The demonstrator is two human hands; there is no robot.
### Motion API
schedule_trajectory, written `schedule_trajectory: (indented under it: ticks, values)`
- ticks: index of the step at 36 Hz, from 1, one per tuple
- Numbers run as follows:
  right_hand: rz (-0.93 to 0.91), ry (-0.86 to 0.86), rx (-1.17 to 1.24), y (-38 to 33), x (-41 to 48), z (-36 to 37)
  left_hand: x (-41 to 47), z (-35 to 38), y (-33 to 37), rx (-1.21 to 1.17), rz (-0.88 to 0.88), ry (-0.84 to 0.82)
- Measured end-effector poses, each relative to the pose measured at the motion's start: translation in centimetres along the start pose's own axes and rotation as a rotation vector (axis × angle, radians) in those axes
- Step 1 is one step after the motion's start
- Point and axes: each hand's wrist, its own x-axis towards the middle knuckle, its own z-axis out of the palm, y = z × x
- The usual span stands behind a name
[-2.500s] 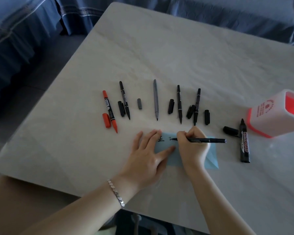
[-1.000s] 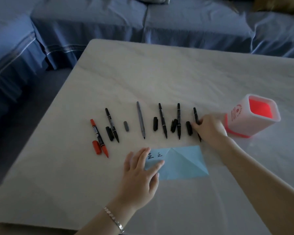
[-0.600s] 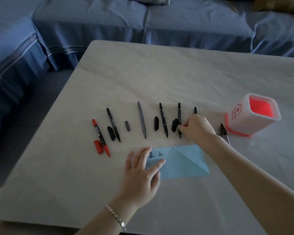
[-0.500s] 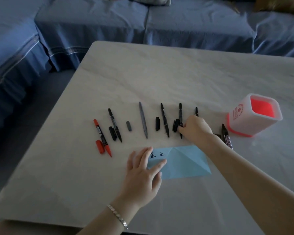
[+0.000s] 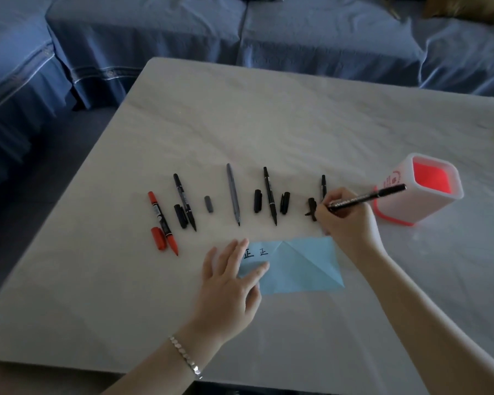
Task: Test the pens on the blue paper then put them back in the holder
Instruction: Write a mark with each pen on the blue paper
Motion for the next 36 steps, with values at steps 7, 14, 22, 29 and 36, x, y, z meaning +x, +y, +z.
schedule_trajectory:
  ticks: [7,14,22,29,36]
  values:
    - [0.025,-0.128,0.301,1.7,-2.3,2.3,0.1,0.0,0.4,0.006,0.045,0.013]
    - [0.077,0.017,0.354,2.3,-3.0,5.3,0.3,-0.2,0.5,0.031,0.043,-0.054]
    - [0.046,0.219,0.152,4.1,-3.3,6.9,0.7,-0.4,0.7,0.018,0.006,-0.109]
    - [0.009,0.217,0.154,4.1,-3.4,7.1,0.8,-0.1,0.9,0.008,0.015,-0.084]
    - [-0.02,0.218,0.147,4.2,-3.3,7.2,0.9,0.4,0.7,0.01,0.042,-0.05]
